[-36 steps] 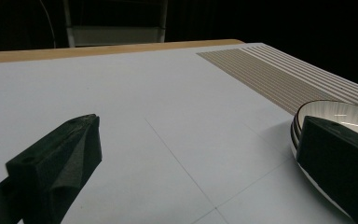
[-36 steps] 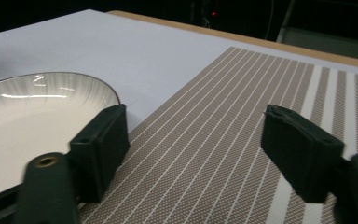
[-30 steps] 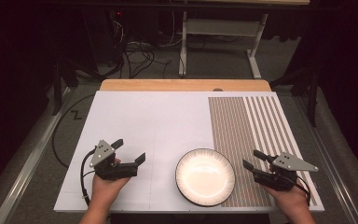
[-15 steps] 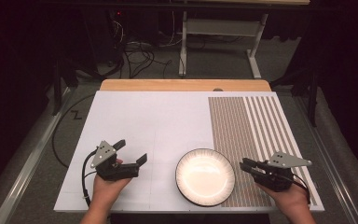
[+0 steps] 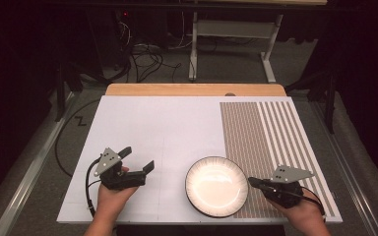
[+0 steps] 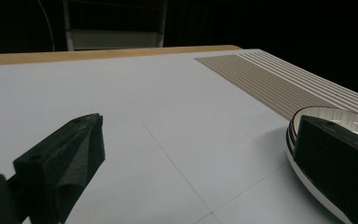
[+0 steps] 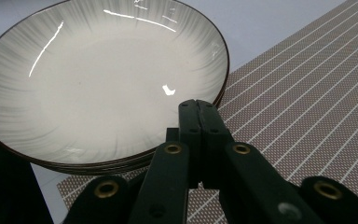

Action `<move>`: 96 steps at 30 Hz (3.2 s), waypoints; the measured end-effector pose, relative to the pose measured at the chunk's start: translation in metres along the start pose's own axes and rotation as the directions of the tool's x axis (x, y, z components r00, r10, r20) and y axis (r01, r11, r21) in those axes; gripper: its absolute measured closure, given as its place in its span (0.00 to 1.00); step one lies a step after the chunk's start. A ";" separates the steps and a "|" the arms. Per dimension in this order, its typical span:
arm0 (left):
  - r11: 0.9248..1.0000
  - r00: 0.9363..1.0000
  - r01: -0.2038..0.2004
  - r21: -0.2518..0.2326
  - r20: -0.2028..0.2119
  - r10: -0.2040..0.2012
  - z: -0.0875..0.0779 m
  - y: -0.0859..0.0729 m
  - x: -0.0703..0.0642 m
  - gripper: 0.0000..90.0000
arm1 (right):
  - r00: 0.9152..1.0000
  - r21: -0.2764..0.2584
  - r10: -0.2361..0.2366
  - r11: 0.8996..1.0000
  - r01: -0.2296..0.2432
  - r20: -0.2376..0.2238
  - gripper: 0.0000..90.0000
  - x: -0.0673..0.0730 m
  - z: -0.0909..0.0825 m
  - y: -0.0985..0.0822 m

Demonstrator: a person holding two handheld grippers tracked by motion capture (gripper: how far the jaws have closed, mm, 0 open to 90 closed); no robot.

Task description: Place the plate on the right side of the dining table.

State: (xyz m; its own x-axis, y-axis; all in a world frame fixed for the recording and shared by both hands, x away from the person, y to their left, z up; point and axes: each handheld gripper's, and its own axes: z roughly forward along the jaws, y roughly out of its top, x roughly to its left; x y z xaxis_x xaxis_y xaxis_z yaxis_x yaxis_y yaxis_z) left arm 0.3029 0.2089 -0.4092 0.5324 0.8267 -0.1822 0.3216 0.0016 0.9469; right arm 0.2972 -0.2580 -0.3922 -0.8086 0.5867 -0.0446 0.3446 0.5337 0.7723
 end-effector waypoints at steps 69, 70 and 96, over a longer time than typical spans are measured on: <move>1.000 1.000 -0.027 -0.016 -0.003 0.027 -0.004 0.005 0.000 0.01 | 0.997 0.091 -0.056 0.994 0.061 -0.057 1.00 0.021 0.020 0.013; 1.000 1.000 -0.027 -0.016 -0.003 0.027 -0.004 0.005 0.000 0.01 | 0.997 0.091 -0.054 0.994 0.059 -0.058 1.00 0.021 0.020 0.013; 1.000 1.000 -0.025 -0.019 -0.002 0.025 -0.005 0.006 0.001 0.01 | 0.994 0.101 -0.067 0.992 0.076 -0.091 1.00 0.028 0.032 0.018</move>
State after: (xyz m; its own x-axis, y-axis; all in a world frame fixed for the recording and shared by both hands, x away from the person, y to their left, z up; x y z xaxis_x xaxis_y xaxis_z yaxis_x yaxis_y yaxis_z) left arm 0.3016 0.2125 -0.4025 0.5387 0.8276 -0.1579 0.2933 -0.0085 0.9560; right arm 0.2958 -0.2119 -0.3995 -0.8699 0.4918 -0.0382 0.3287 0.6358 0.6984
